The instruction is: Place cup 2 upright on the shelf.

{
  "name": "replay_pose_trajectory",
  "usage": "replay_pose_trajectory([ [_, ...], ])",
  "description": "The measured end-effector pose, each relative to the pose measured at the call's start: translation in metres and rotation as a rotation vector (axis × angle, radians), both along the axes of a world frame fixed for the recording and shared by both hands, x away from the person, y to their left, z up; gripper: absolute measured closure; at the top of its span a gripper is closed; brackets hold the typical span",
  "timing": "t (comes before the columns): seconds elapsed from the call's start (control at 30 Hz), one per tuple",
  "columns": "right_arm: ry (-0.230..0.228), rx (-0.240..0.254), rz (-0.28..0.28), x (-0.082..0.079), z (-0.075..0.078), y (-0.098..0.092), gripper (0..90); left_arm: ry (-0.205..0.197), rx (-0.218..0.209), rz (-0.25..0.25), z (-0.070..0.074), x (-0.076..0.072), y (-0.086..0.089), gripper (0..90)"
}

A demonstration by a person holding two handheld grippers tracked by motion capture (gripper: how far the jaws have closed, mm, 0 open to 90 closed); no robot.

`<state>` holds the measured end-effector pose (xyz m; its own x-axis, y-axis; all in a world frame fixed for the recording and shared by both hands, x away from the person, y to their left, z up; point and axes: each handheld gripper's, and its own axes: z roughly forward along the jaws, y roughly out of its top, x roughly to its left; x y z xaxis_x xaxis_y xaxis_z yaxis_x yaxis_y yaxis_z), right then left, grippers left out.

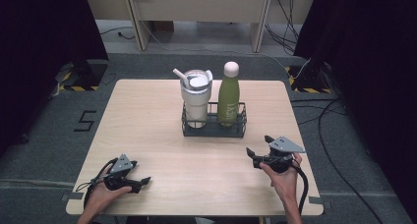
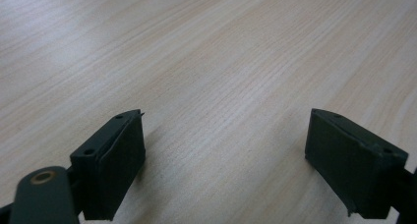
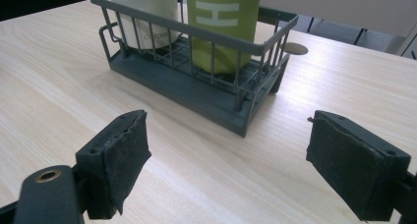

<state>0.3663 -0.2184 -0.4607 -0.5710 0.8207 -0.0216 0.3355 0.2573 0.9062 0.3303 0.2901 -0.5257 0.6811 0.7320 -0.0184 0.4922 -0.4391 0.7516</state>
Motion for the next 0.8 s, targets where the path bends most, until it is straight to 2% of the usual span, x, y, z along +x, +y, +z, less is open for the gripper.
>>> replay_pose_trajectory([
  [0.8,0.029,0.029,0.025,-0.027,-0.017,-0.006,15.2,-0.002,0.0,0.001,0.0,0.0,0.0,14.5],
])
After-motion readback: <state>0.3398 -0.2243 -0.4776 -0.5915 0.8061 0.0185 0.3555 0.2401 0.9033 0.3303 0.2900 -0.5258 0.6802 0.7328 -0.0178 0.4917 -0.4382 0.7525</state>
